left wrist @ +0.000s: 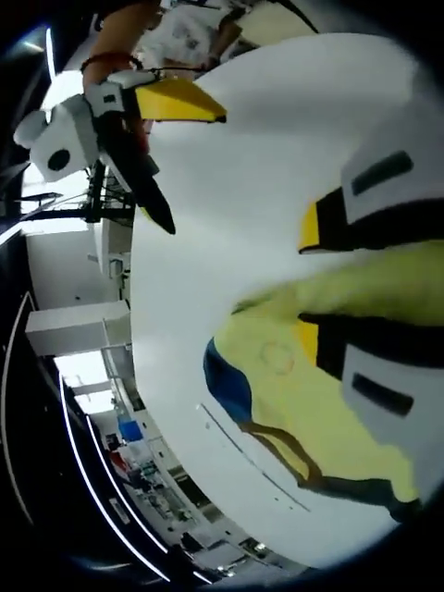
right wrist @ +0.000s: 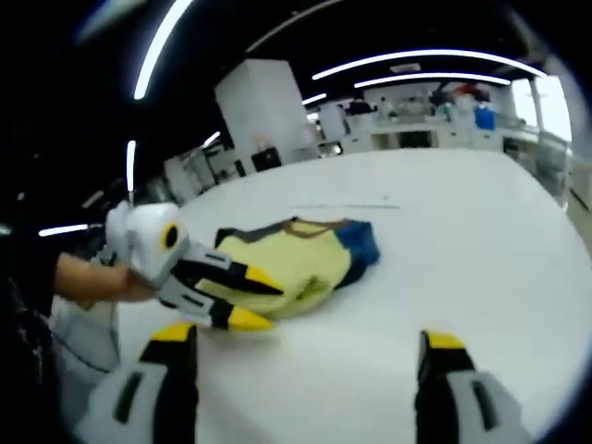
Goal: Fold the garment on the visible template until the final outline fits inside the template.
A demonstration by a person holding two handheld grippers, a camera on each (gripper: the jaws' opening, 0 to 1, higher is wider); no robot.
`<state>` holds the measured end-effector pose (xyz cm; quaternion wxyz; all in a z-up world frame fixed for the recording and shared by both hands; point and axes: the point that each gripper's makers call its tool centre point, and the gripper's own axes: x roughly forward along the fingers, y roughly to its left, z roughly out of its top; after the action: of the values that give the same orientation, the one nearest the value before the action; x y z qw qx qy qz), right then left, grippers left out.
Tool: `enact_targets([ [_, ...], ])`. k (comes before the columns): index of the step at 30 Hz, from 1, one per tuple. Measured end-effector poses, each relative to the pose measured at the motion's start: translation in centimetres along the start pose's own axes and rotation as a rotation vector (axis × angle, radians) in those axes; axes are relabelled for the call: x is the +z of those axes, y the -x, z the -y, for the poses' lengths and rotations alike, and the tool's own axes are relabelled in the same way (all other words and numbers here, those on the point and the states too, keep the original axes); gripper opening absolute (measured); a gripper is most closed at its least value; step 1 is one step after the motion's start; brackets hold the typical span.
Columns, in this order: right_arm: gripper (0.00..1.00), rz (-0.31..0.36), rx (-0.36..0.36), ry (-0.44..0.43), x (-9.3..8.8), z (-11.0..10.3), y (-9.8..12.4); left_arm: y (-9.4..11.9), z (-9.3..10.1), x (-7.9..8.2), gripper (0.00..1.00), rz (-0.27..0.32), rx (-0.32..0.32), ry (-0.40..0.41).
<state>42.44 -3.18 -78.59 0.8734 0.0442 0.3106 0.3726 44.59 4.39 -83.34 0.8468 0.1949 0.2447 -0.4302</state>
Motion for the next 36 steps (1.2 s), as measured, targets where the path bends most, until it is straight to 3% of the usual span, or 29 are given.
enact_targets([
  [6,0.99,0.009,-0.004,-0.015,-0.1,-0.1,-0.2,-0.6,-0.1,-0.7,0.18,-0.043,0.018,-0.040],
  [7,0.99,0.008,-0.004,-0.015,-0.1,-0.1,-0.2,-0.6,-0.1,-0.2,0.17,-0.030,0.019,-0.041],
  [13,0.98,0.013,-0.005,-0.022,-0.2,-0.3,-0.3,-0.7,-0.9,-0.3,0.11,-0.055,0.035,-0.006],
  [15,0.93,0.007,-0.004,-0.022,-0.3,-0.4,-0.4,-0.6,-1.0,-0.4,0.03,-0.065,0.033,-0.008],
  [22,0.91,0.003,-0.007,-0.018,-0.4,-0.6,-0.7,0.9,-1.9,1.3,0.01,-0.002,0.012,0.079],
  [29,0.89,0.020,0.012,-0.032,0.0,-2.1,-1.2,3.6,-3.4,3.4,0.00,0.063,0.019,0.109],
  [36,0.78,-0.002,-0.005,-0.027,-0.5,-3.0,-2.2,5.7,-6.0,4.2,0.01,0.114,0.050,0.200],
])
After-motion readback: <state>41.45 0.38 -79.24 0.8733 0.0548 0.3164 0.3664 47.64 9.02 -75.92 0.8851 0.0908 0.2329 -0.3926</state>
